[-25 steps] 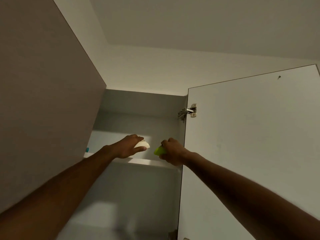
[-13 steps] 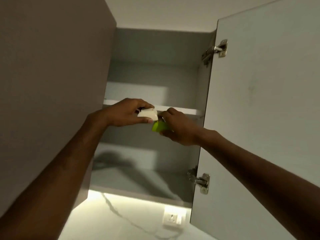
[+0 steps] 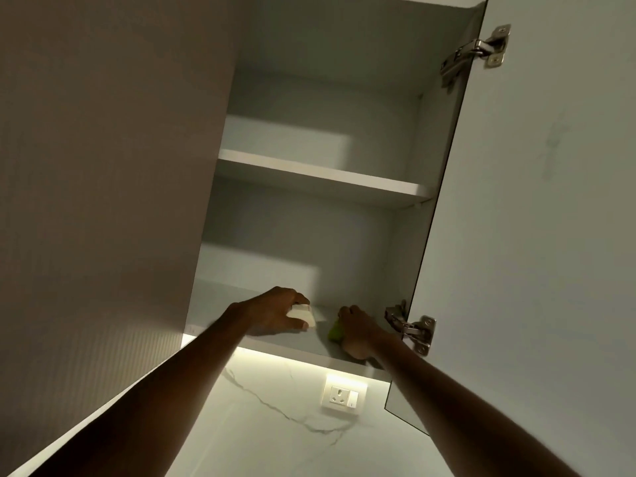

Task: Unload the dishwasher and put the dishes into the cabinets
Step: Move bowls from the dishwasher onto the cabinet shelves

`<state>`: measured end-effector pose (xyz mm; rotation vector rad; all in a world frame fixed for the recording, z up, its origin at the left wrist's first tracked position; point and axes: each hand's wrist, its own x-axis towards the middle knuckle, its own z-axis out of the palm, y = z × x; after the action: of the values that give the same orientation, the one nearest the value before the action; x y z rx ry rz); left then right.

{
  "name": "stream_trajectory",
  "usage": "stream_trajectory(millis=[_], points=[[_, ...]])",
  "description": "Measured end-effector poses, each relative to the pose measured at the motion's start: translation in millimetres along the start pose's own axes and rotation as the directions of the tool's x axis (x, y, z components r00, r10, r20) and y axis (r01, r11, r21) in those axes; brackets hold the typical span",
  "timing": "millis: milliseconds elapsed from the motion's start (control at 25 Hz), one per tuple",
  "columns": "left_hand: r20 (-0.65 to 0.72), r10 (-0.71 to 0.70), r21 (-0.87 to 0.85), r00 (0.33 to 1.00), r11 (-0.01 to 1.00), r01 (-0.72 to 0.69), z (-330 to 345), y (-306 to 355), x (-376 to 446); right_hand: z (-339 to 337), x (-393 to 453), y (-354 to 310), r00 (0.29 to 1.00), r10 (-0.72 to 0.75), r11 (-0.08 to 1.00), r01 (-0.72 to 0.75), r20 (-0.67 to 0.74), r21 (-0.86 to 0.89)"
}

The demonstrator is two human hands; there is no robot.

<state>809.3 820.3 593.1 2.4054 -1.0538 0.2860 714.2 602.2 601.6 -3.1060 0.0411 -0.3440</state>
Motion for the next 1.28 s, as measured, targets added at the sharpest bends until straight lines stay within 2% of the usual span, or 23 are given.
stream_trajectory(millis=[120,280,440,520,680,800,920,1000,1080,1160,1280], points=[[0.075,-0.022,0.01,0.997,1.0,0.022,6.6,-14.2,7.1,13.7,7.3,4.2,0.997,0.08,0.986,-0.077,-0.02,0.146],[0.058,-0.068,-0.186,0.996,0.979,0.077,26.3,-26.7,7.4,31.7,9.7,-1.3,0.988,0.129,0.94,-0.095,-0.084,0.329],[0.062,-0.046,-0.258,0.997,0.964,0.06,33.6,-28.3,10.2,49.8,7.0,0.0,0.978,0.091,0.922,-0.011,-0.189,0.386],[0.042,-0.044,-0.277,0.998,0.959,0.054,33.7,-28.8,10.5,52.9,5.5,1.6,0.957,0.085,0.938,0.017,-0.277,0.346],[-0.111,-0.114,-0.089,0.987,0.99,0.105,37.1,-26.9,8.0,62.5,7.2,-1.4,0.903,0.043,0.98,0.046,-0.428,0.195],[-0.205,-0.089,0.161,0.975,0.979,0.124,39.7,-21.1,4.3,59.2,-1.2,-6.2,0.893,0.038,0.978,0.058,-0.448,0.199],[-0.334,-0.115,0.201,0.936,0.961,0.19,51.8,-5.5,-25.0,64.0,-35.5,-20.6,0.902,0.029,0.994,0.019,-0.43,0.106],[-0.366,-0.077,0.267,0.928,0.946,0.183,75.1,9.7,-55.7,77.3,-67.1,-30.1,0.877,0.057,0.986,0.024,-0.477,0.163],[-0.37,0.03,0.373,0.929,0.92,0.119,107.9,26.5,-96.4,91.1,-102.4,-32.7,0.84,-0.004,0.987,0.091,-0.543,0.135],[-0.36,0.075,0.362,0.93,0.93,0.066,135.0,57.6,-139.6,97.4,-146.1,-24.0,0.825,-0.069,0.983,0.153,-0.561,0.104],[-0.369,0.064,0.243,0.927,0.97,0.029,169.3,124.8,-198.1,107.5,-239.0,1.3,0.834,-0.061,0.979,0.156,-0.548,0.128]])
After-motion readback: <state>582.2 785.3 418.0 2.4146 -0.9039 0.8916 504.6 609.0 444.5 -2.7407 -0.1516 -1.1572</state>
